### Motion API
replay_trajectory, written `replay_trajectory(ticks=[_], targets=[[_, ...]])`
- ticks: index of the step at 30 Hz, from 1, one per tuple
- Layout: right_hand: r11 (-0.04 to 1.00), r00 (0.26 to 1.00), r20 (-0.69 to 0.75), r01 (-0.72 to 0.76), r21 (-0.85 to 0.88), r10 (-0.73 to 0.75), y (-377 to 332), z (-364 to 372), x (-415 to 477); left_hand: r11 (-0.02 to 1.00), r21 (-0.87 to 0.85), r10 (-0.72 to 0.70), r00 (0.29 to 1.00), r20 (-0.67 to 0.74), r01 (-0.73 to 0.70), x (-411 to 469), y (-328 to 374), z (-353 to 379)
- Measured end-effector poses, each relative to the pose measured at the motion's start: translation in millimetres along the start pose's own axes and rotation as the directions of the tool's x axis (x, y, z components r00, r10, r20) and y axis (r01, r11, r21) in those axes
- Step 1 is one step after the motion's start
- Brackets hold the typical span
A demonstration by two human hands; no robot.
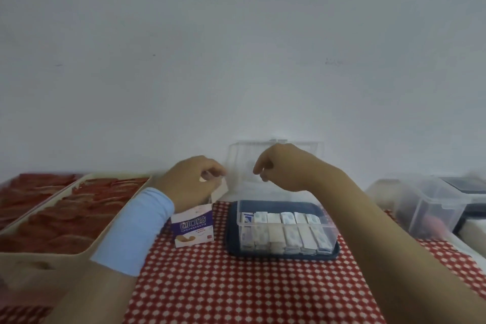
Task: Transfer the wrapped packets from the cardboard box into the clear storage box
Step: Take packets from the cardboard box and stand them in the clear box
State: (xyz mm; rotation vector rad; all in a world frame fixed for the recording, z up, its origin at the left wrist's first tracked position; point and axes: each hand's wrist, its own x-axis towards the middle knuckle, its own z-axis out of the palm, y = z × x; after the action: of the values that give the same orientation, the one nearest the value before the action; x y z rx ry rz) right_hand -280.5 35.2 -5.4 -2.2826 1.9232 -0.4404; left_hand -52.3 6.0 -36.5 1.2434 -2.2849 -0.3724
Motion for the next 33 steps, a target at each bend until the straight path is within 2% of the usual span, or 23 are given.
replay_trajectory(ticks=[2, 5, 10, 14, 19, 24, 28, 33], targets=[[0.997, 0.999, -0.038, 0.041, 0.061, -0.038, -20.9, 4.7, 4.0, 0.995, 0.038, -0.087, 0.995, -0.055, 0.089, -6.8, -21.8, -8.4], [0.991, 0.994, -0.046, 0.102, 0.088, -0.098, -45.8, 18.4, 11.4, 0.975, 0.118, -0.179, 0.982, -0.066, 0.186, -20.5, -48.4, -9.6], [0.992, 0.995, -0.034, 0.101, 0.073, -0.099, -70.7, 40.4, 26.8, 0.969, 0.151, -0.204, 0.979, 0.027, 0.198, -36.3, -64.0, -4.0], [0.995, 0.995, -0.005, 0.097, -0.014, -0.097, -88.4, 57.0, 42.1, 0.972, 0.139, -0.195, 0.98, 0.025, 0.19, -33.2, -72.3, -1.3], [0.988, 0.996, 0.03, 0.083, -0.128, -0.08, -106.5, 85.4, 63.6, 0.983, 0.042, -0.18, 0.984, 0.015, 0.18, -29.6, -80.1, -0.3], [0.969, 0.999, 0.004, 0.049, -0.241, -0.049, -115.3, 110.1, 79.1, 0.988, -0.041, -0.151, 0.988, 0.013, 0.152, -30.5, -82.1, -3.1], [0.987, 0.999, -0.002, 0.049, -0.15, -0.05, -109.8, 110.5, 77.6, 0.959, -0.194, -0.206, 0.978, 0.02, 0.206, -29.2, -90.4, -2.6], [0.998, 0.998, -0.064, 0.021, 0.056, -0.017, -94.8, 108.4, 67.5, 0.976, -0.093, -0.207, 0.974, -0.092, 0.199, -24.5, -93.9, 3.3]])
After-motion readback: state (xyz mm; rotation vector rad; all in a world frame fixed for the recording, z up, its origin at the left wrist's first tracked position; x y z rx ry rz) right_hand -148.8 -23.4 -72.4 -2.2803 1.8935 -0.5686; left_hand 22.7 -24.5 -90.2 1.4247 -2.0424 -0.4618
